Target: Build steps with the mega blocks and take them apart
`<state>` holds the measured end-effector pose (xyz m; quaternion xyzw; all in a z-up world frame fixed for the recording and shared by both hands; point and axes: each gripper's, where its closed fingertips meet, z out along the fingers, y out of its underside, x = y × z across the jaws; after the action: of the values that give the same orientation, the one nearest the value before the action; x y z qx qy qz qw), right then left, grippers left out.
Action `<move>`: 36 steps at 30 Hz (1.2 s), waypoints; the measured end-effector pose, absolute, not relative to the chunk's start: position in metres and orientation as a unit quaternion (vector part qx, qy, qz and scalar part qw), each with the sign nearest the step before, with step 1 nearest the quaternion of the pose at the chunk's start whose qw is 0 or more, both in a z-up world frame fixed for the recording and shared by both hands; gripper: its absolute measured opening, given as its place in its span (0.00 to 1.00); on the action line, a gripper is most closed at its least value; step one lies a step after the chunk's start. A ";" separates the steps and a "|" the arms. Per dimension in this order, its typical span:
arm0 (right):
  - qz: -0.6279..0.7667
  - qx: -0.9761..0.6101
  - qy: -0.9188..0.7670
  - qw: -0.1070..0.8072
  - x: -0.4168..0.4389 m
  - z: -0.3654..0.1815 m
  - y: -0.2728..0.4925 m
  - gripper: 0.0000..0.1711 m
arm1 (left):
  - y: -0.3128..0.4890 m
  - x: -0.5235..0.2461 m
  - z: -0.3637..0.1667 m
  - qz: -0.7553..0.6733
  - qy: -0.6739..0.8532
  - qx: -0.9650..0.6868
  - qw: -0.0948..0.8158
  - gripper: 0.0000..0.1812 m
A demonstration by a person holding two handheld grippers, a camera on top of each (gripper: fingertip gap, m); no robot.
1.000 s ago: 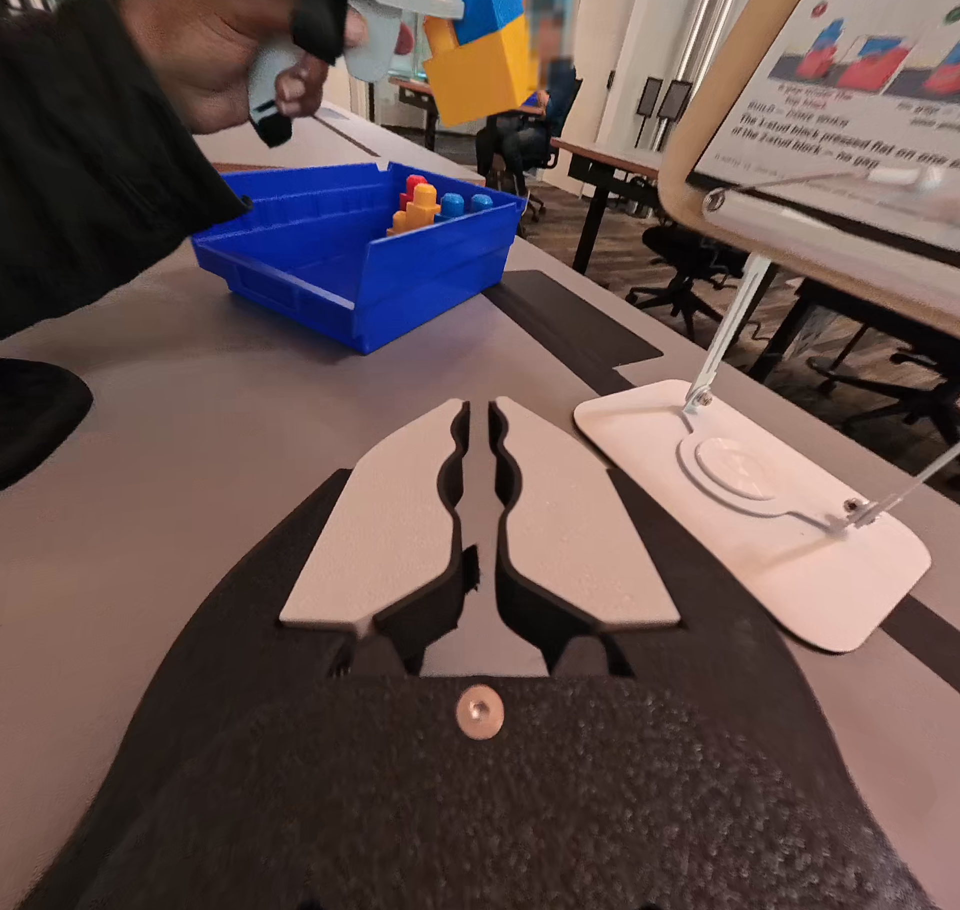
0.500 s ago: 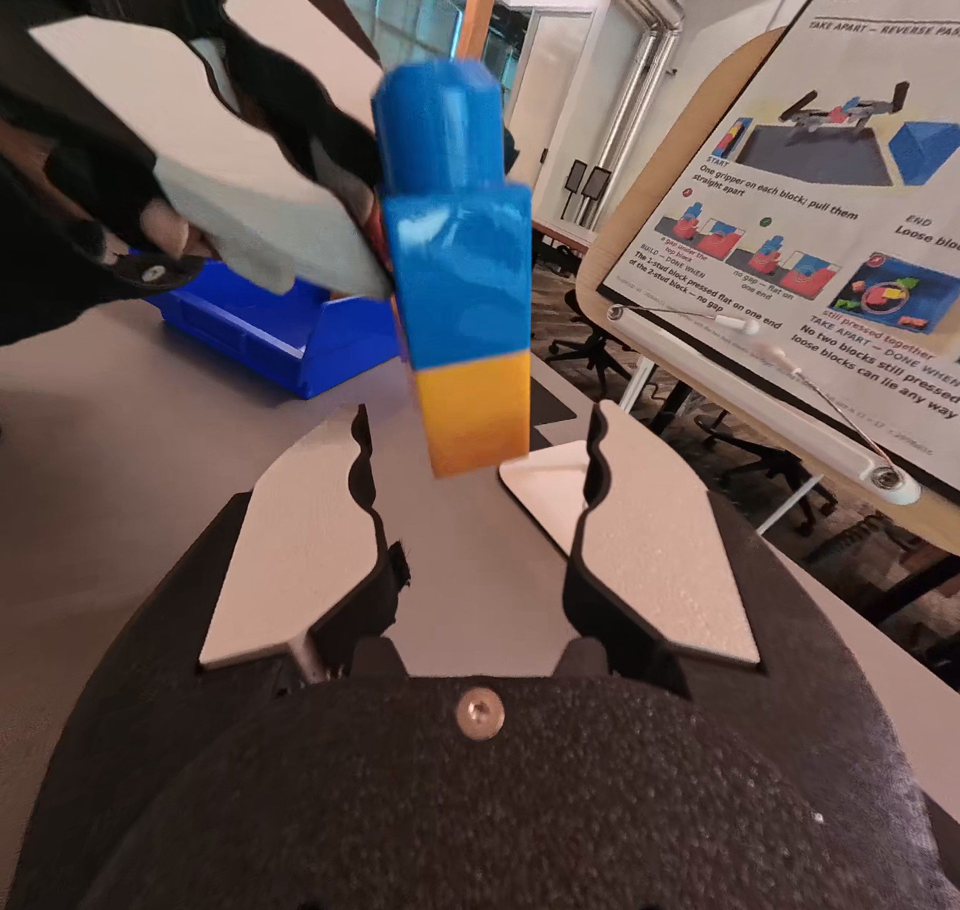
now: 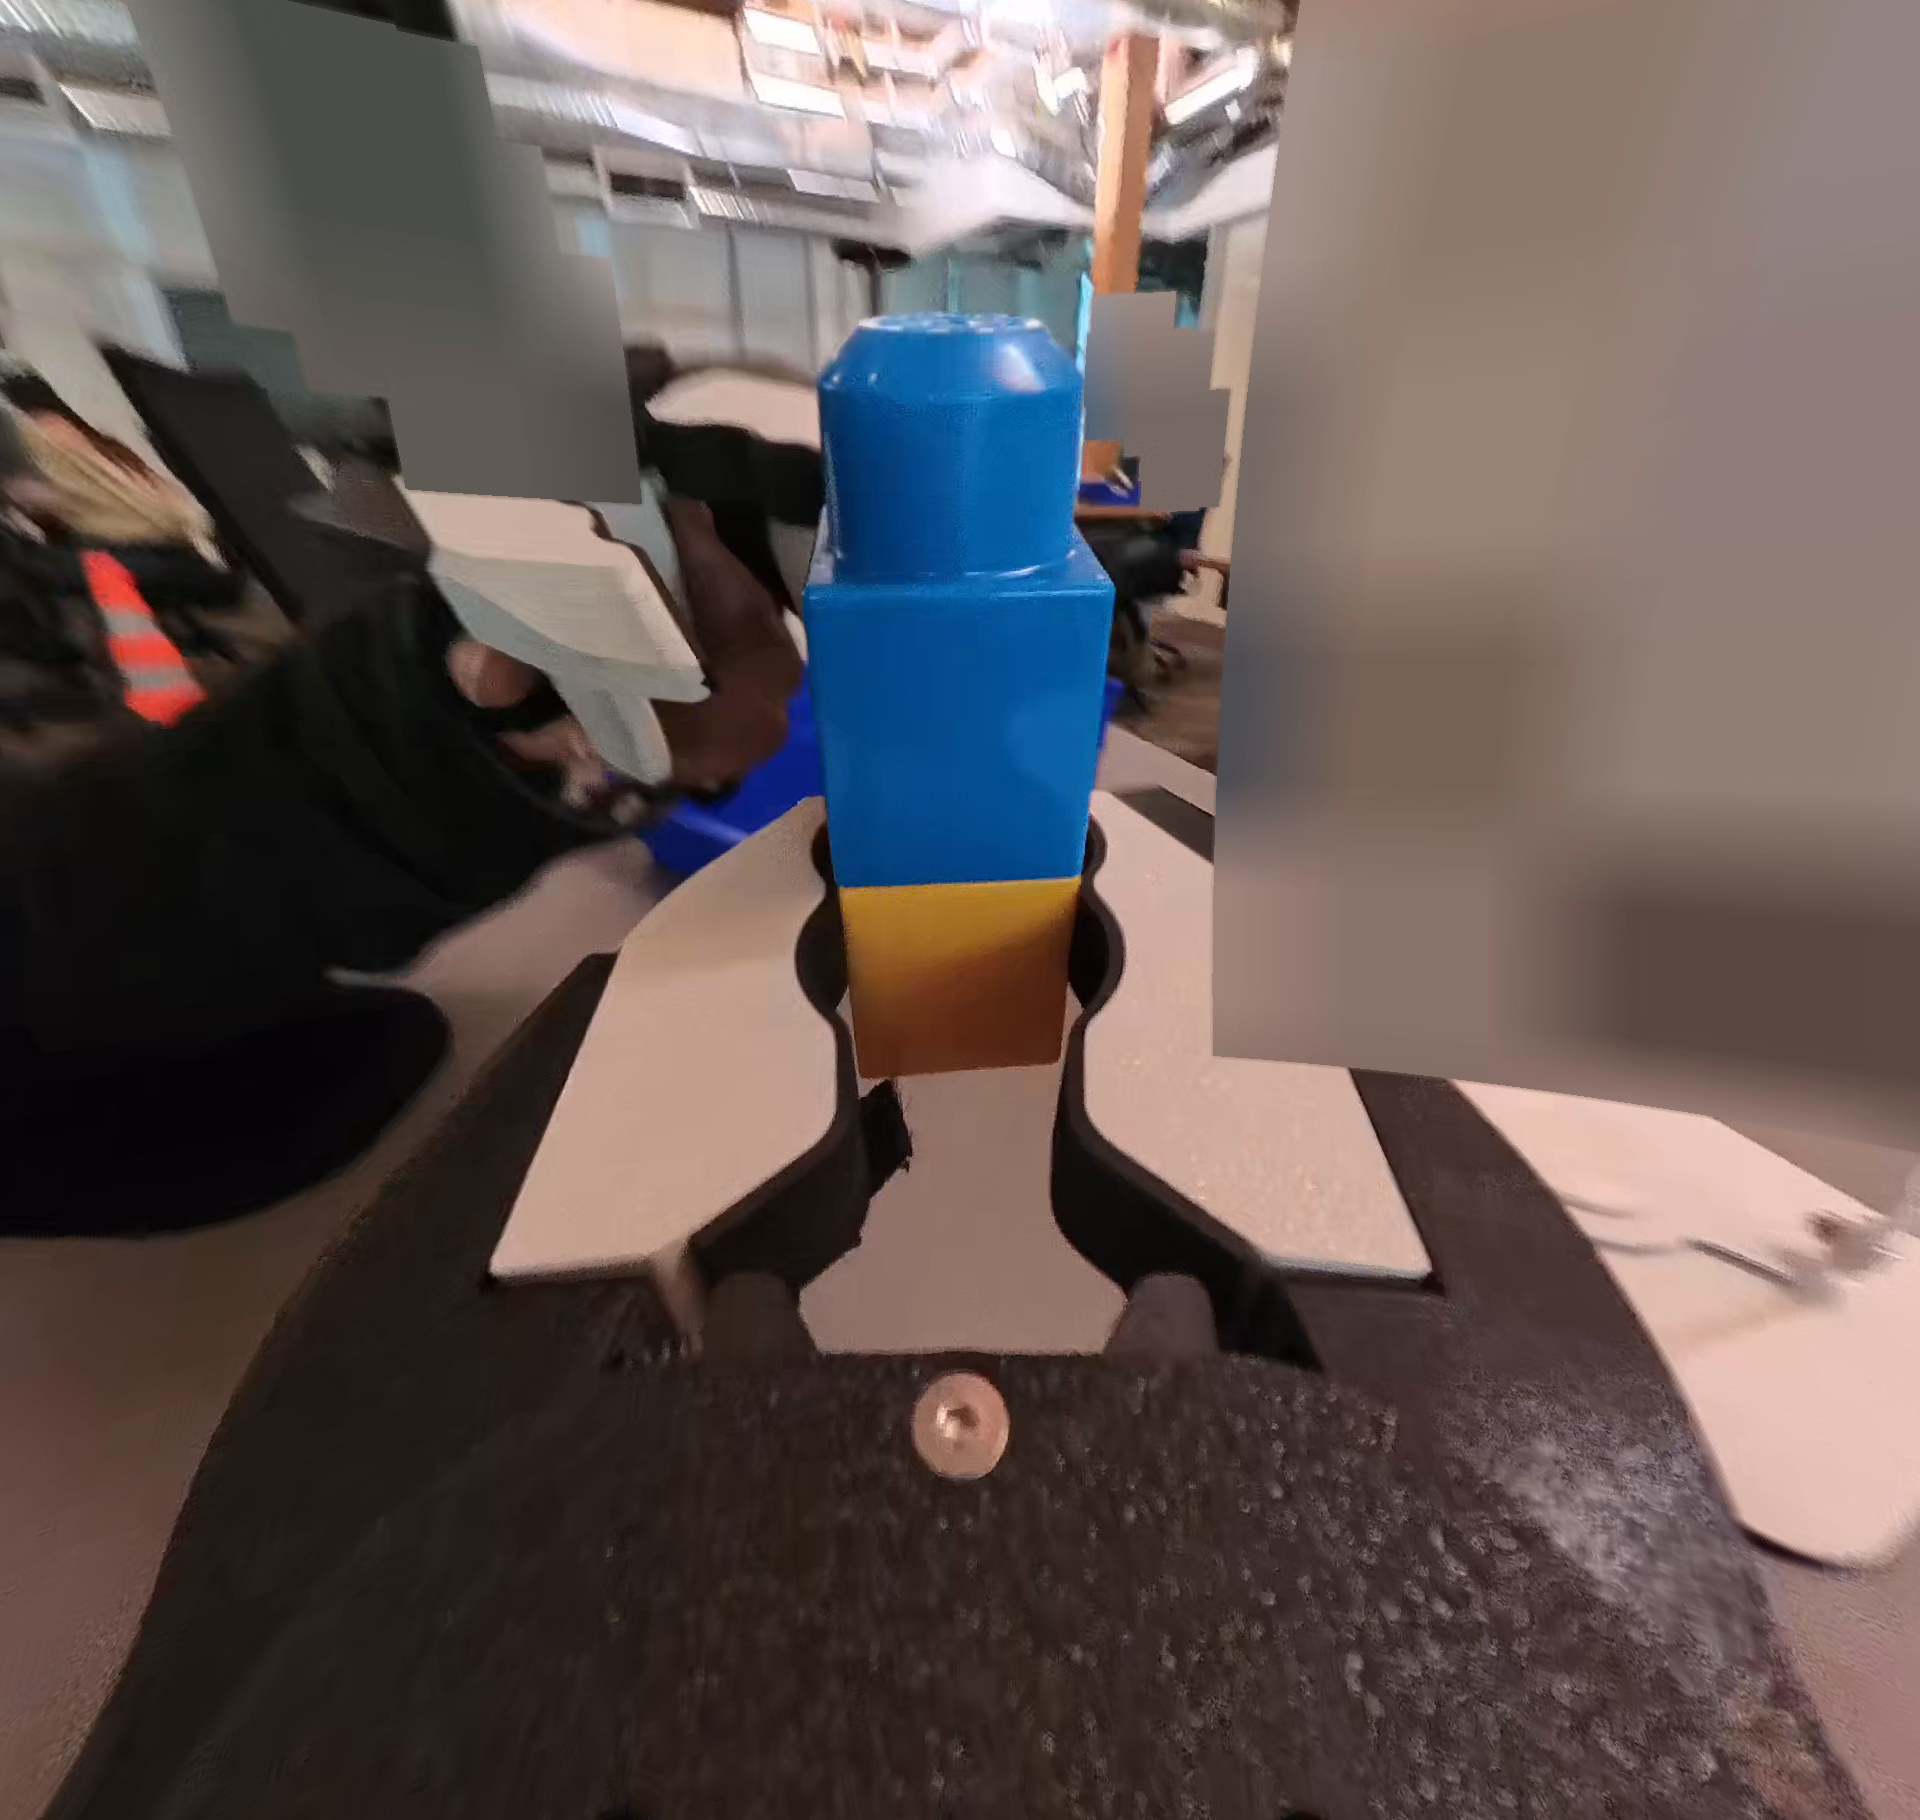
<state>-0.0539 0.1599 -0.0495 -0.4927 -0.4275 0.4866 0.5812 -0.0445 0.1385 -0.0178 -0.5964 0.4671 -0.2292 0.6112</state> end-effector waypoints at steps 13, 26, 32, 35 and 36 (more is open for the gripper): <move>0.664 -0.395 -0.331 0.541 -0.035 -0.003 0.137 0.23 | 0.134 -0.029 -0.017 -0.408 0.397 -0.578 0.585 0.21; 0.612 -0.443 -0.387 0.529 -0.029 -0.009 0.152 0.29 | 0.135 -0.053 -0.018 -0.403 0.413 -0.578 0.576 0.20; 0.562 -0.454 -0.452 0.523 -0.022 -0.018 0.152 0.30 | 0.129 -0.065 -0.027 -0.404 0.446 -0.582 0.547 0.20; 0.543 -0.460 -0.493 0.500 -0.022 -0.028 0.147 0.32 | 0.123 -0.066 -0.034 -0.400 0.469 -0.587 0.525 0.20; 0.536 -0.462 -0.510 0.489 -0.022 -0.033 0.144 0.33 | 0.121 -0.067 -0.037 -0.399 0.477 -0.589 0.516 0.20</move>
<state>-0.0222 0.1440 -0.0329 -0.4623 -0.5099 0.5358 0.4890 -0.0666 0.1208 -0.0366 -0.5888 0.4769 -0.3990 0.5164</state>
